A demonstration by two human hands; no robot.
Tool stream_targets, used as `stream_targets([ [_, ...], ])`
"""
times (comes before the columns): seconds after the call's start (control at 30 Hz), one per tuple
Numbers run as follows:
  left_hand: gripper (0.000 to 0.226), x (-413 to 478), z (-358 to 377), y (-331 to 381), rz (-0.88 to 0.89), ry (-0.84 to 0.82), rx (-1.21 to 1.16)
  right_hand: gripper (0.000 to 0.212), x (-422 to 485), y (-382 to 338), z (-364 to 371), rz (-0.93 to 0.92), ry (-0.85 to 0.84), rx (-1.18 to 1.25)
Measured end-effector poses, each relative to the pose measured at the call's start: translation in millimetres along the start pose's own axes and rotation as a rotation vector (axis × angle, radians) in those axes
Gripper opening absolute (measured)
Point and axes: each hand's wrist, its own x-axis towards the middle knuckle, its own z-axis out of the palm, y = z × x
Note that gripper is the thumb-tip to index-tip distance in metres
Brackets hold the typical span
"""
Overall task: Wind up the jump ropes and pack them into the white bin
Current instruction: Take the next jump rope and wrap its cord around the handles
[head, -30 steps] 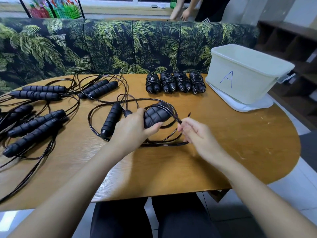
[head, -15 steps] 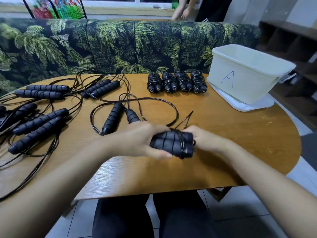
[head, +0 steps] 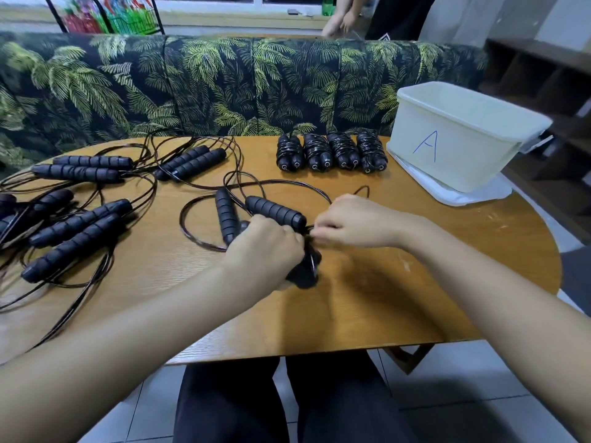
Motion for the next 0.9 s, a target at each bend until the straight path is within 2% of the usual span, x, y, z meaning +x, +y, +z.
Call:
stream_targets([
  [0.07,0.043,-0.6,5.0,-2.7,-0.189,0.018,0.031,0.039,-3.5,-5.5,-9.1,0.083,0.129,0.079],
  [0.13,0.048,-2.0,9.7,-9.9,-0.388,0.079,-0.076,0.036,-7.1,-11.4,-8.8,0.119,0.234,0.171],
  [0.2,0.052,-1.3,12.9,-17.5,-0.542,0.155,-0.269,0.031,-10.7,-18.2,2.0,0.143,0.332,0.331],
  [0.27,0.054,3.4,15.7,-22.3,-0.656,0.157,-0.501,0.028,-14.3,-26.7,17.8,0.129,0.427,0.482],
  [0.4,0.049,12.3,25.5,-20.9,-0.795,0.250,-0.922,0.029,-22.8,-40.7,45.6,0.065,0.463,0.839],
  [0.5,0.038,10.6,25.3,-21.0,-0.725,0.323,-1.375,0.033,-29.4,-37.7,63.5,0.017,0.387,1.015],
  [0.57,0.021,4.3,15.9,-25.8,-0.567,0.330,-1.643,0.033,-30.5,-24.5,72.1,0.007,0.304,1.062],
  [0.6,0.017,-0.5,11.4,-28.7,-0.434,0.299,-1.690,0.031,-29.8,-15.9,73.8,0.006,0.272,1.046],
  [0.7,0.033,-13.1,4.5,-31.6,-0.105,0.102,-1.483,0.018,-26.2,8.8,63.0,0.018,0.215,0.889],
  [0.8,0.030,-19.3,-2.2,-32.7,0.001,-0.062,-1.220,0.023,-16.5,18.8,38.9,-0.052,0.102,0.674],
  [0.9,0.033,-20.2,-17.1,-26.1,0.014,-0.036,-0.583,0.016,-2.0,18.2,21.8,-0.116,0.003,0.338],
])
